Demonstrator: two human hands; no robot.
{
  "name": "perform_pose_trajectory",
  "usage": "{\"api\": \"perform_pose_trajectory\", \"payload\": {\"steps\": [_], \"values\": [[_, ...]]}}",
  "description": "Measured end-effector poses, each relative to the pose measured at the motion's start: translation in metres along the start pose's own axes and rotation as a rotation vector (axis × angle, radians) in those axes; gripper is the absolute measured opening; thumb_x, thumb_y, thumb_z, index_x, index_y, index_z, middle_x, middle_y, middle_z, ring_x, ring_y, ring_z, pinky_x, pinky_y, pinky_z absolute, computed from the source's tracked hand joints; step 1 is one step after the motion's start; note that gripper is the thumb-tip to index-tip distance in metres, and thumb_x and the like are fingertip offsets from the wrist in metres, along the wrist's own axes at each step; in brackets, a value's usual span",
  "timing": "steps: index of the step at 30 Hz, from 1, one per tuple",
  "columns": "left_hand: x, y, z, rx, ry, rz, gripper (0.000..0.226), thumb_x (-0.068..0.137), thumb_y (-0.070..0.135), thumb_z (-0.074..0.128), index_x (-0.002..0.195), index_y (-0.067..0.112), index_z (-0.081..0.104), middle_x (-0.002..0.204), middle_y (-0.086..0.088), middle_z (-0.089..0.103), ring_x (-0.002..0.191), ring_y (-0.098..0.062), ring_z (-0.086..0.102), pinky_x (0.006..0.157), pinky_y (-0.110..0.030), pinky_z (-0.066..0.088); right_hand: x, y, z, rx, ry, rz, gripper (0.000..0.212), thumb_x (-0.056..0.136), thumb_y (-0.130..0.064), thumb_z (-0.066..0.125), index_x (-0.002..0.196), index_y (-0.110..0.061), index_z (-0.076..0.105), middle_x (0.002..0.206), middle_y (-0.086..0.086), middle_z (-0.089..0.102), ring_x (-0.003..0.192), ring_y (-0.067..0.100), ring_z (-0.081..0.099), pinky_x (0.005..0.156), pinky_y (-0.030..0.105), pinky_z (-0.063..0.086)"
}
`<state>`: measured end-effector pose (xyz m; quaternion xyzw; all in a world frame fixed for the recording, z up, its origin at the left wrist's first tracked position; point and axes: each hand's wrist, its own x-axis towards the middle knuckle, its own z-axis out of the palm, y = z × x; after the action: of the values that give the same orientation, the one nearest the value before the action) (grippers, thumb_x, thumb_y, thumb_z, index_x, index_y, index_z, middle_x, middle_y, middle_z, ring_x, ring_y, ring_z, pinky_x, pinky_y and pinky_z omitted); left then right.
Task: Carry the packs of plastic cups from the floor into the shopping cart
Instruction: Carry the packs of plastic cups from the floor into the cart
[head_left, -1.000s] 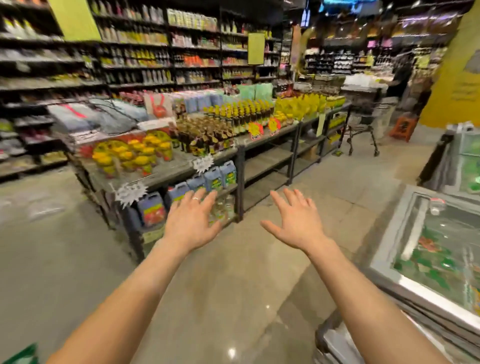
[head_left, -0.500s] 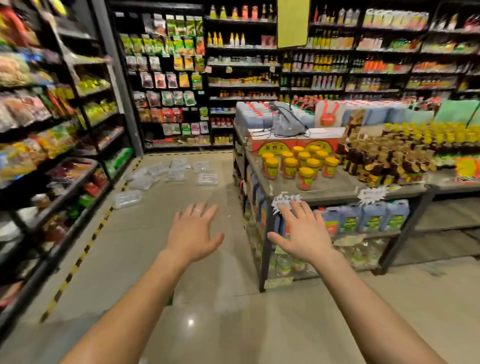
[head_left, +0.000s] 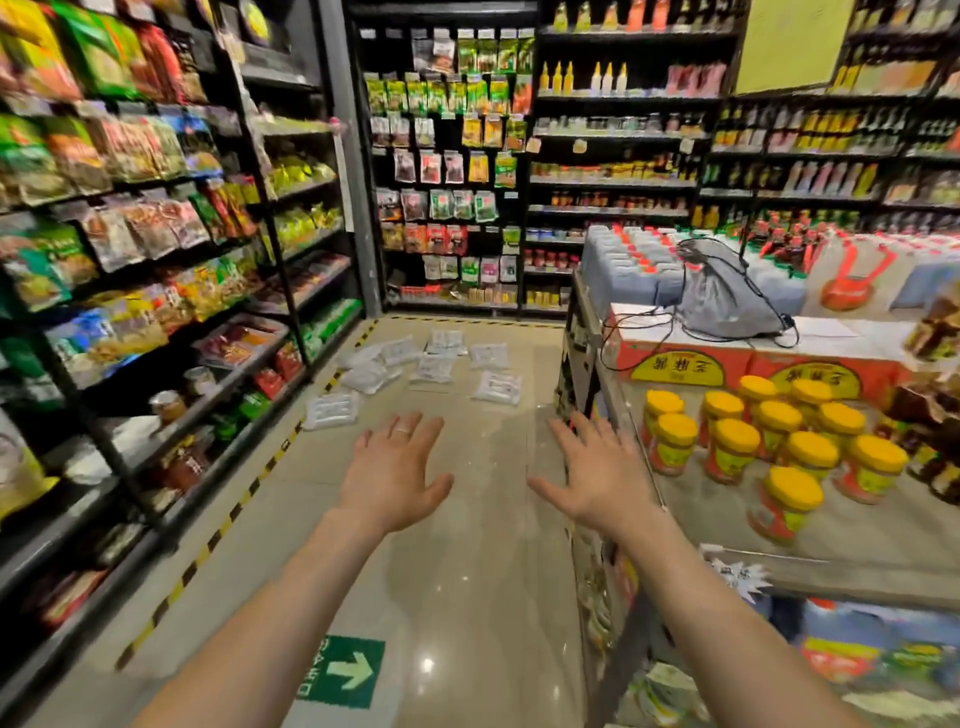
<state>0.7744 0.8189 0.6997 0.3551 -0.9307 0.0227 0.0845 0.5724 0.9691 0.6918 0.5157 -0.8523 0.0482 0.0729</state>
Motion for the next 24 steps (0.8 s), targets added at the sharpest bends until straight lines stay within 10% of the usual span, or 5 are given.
{"api": "perform_pose_trajectory", "payload": {"steps": [24], "values": [[0.558, -0.195, 0.128, -0.026, -0.055, 0.061, 0.075, 0.09, 0.064, 0.039, 0.154, 0.032, 0.015, 0.161, -0.002, 0.018, 0.147, -0.026, 0.015, 0.115, -0.045, 0.02, 0.577, 0.003, 0.119, 0.099, -0.098, 0.06, 0.079, 0.089, -0.071, 0.034, 0.154, -0.035, 0.008, 0.163, 0.004, 0.01, 0.15, 0.029, 0.004, 0.119, 0.05, 0.011]]}}
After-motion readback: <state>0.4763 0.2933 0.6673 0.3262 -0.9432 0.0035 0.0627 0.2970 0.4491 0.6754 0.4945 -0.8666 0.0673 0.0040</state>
